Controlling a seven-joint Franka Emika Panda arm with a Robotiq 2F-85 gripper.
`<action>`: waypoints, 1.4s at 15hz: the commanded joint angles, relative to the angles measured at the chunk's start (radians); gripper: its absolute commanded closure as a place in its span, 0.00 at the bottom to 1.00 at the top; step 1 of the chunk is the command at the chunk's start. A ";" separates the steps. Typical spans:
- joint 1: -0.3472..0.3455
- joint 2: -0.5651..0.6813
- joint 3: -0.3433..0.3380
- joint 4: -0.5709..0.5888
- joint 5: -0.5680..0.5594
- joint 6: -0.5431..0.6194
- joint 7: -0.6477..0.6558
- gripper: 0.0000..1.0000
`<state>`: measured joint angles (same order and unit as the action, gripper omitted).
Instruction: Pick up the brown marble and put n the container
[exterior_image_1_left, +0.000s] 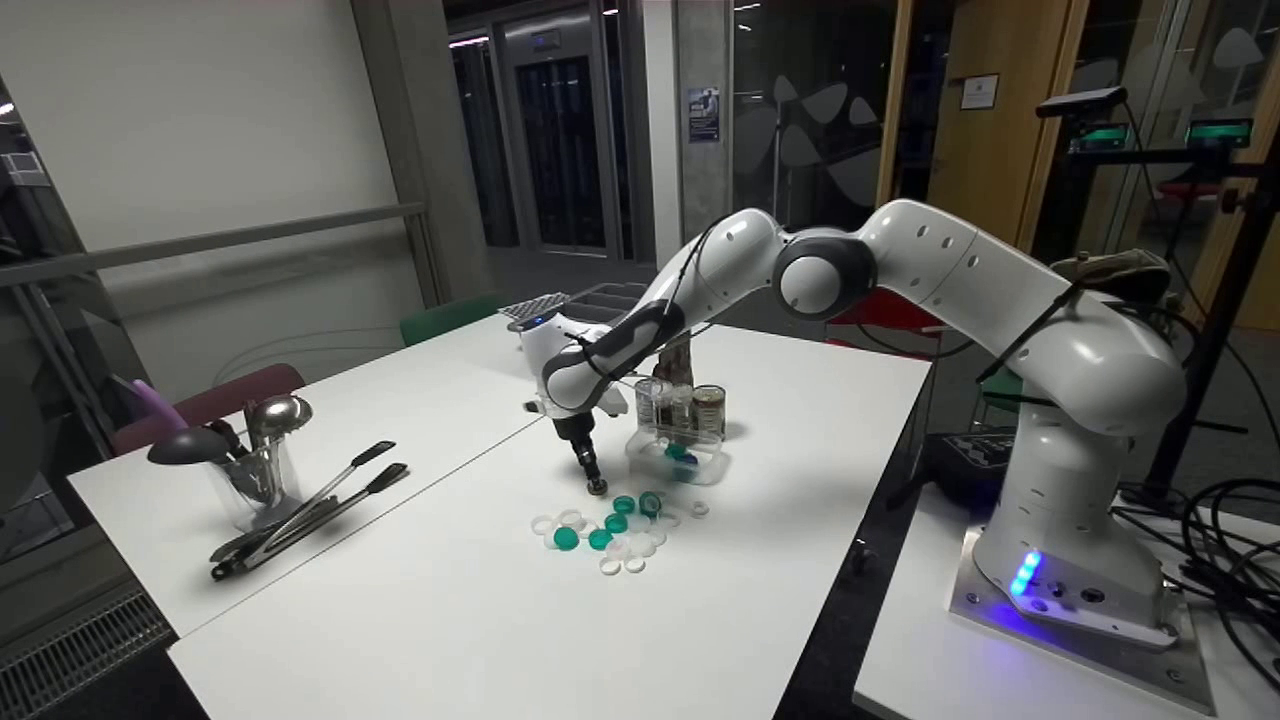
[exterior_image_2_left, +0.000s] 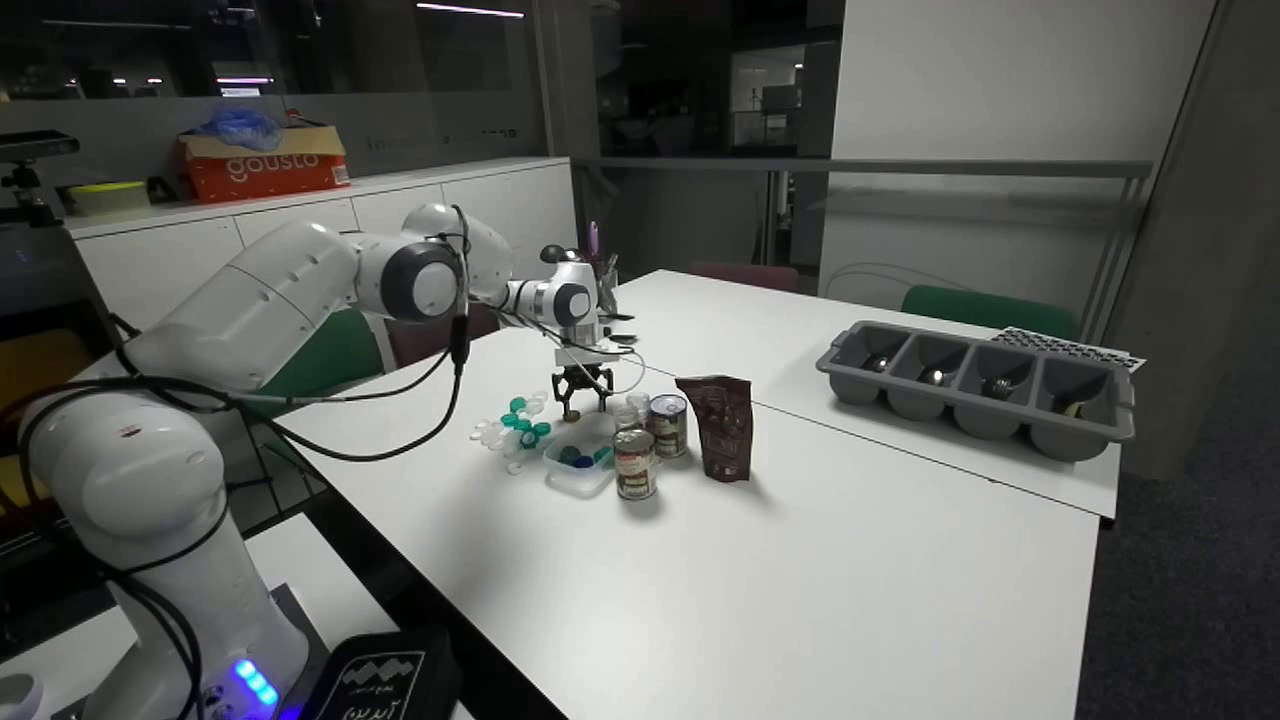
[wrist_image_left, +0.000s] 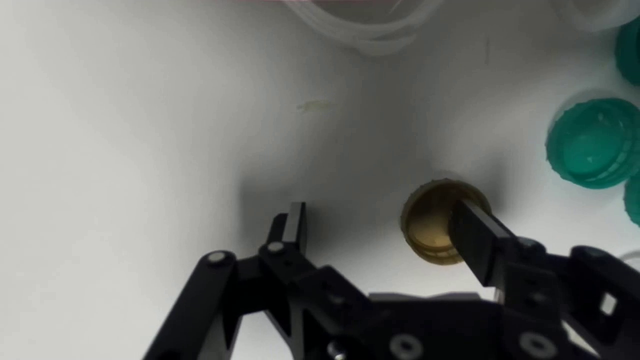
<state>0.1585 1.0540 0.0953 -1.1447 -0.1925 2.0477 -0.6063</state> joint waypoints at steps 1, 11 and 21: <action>-0.001 -0.067 0.001 -0.098 -0.025 0.039 0.039 0.54; -0.004 -0.100 0.004 -0.141 -0.027 0.041 0.046 1.00; 0.020 -0.327 0.022 -0.418 -0.011 0.130 0.262 0.99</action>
<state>0.1774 0.8871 0.1122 -1.3690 -0.1974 2.1194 -0.4276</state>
